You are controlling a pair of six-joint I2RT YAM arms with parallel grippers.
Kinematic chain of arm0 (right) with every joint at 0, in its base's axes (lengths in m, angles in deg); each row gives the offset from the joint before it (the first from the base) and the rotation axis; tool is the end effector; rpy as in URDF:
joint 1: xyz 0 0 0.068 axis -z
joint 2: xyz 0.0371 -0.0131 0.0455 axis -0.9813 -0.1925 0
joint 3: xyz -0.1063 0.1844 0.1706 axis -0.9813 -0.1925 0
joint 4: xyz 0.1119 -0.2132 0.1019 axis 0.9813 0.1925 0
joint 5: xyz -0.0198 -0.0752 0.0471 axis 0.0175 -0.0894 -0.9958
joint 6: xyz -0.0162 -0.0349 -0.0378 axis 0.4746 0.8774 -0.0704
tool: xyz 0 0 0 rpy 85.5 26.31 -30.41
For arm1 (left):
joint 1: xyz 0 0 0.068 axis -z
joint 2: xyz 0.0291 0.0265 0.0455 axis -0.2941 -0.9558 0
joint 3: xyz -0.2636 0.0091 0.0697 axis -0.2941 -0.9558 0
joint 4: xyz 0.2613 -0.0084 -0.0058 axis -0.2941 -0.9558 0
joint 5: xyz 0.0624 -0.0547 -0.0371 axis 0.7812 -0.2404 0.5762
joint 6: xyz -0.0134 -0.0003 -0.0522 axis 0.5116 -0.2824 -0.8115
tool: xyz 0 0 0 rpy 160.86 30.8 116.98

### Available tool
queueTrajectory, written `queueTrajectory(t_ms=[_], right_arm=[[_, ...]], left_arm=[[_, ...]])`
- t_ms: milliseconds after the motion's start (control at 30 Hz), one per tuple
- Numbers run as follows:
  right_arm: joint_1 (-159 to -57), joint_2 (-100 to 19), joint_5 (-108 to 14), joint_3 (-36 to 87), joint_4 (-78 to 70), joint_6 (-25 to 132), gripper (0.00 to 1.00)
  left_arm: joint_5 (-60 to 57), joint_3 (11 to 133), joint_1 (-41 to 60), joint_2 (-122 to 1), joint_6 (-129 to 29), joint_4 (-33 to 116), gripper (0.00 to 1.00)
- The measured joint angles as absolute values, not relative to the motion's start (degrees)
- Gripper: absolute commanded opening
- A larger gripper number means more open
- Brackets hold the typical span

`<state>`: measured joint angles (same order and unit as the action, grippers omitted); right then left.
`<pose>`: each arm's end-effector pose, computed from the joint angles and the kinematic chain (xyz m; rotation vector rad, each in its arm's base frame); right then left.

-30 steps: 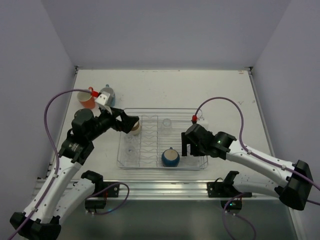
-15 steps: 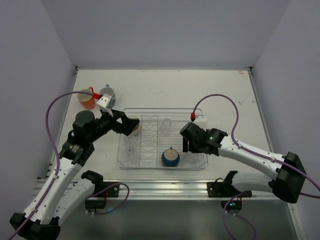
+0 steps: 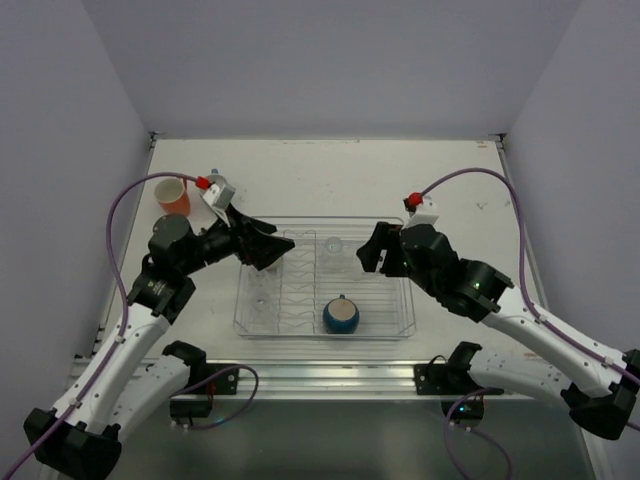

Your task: Unload the cups from the dish rack

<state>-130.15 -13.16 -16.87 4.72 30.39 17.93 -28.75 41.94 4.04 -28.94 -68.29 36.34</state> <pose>0.1328 0.1435 0.3333 0.0622 2.1556 0.5459 0.1608 -0.0844 0.3390 0.3694 1.7521 -1.1706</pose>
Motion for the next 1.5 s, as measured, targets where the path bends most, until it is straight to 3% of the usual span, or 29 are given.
queueTrajectory(t_ms=[367,700,967,1067,1100,1167,1200,1267,1367,1400,1500], right_arm=[[-122.69,-9.21,-36.5,-2.73,0.14,14.76,0.34],[-121.91,-11.17,-48.01,-4.74,-12.29,10.04,0.35],[-121.91,-11.55,-51.03,-7.65,-15.59,8.18,0.35],[-121.91,-11.55,-51.01,-8.81,-15.57,7.81,0.35],[-121.91,-11.57,-51.01,-9.09,-15.59,7.74,0.35],[-121.91,-11.74,-51.36,-9.44,-16.25,7.24,0.35],[-121.91,-11.87,-51.45,-9.48,-16.91,7.0,0.35],[-121.51,-12.27,-52.45,-9.7,-18.15,6.67,0.36],[-121.32,-12.73,-53.7,-10.4,-21.43,5.4,0.47],[-121.32,-12.73,-54.02,-10.62,-22.24,5.14,0.58],[-121.27,-12.7,-54.05,-11.28,-24.25,4.51,0.78]], left_arm=[[-37.69,33.99,4.35,-31.2,-87.86,55.91,0.86],[-38.33,33.27,11.26,-35.72,-95.51,65.2,0.85],[-36.4,33.27,13.88,-38.1,-97.01,68.41,0.64],[-35.9,33.27,14.12,-38.12,-97.54,69.37,0.5],[-35.79,33.27,14.19,-38.12,-97.5,69.5,0.39],[-35.27,33.27,14.21,-38.21,-97.76,69.48,0.26],[-34.98,33.27,14.16,-38.39,-97.89,69.52,0.13],[-35.09,33.27,14.21,-38.45,-99.03,70.64,0.04],[-35.25,33.33,14.23,-37.6,-100.01,72.06,0.0],[-35.09,33.44,14.36,-37.05,-99.86,71.8,0.0],[-33.82,35.65,14.69,-36.14,-97.56,66.92,0.0]])
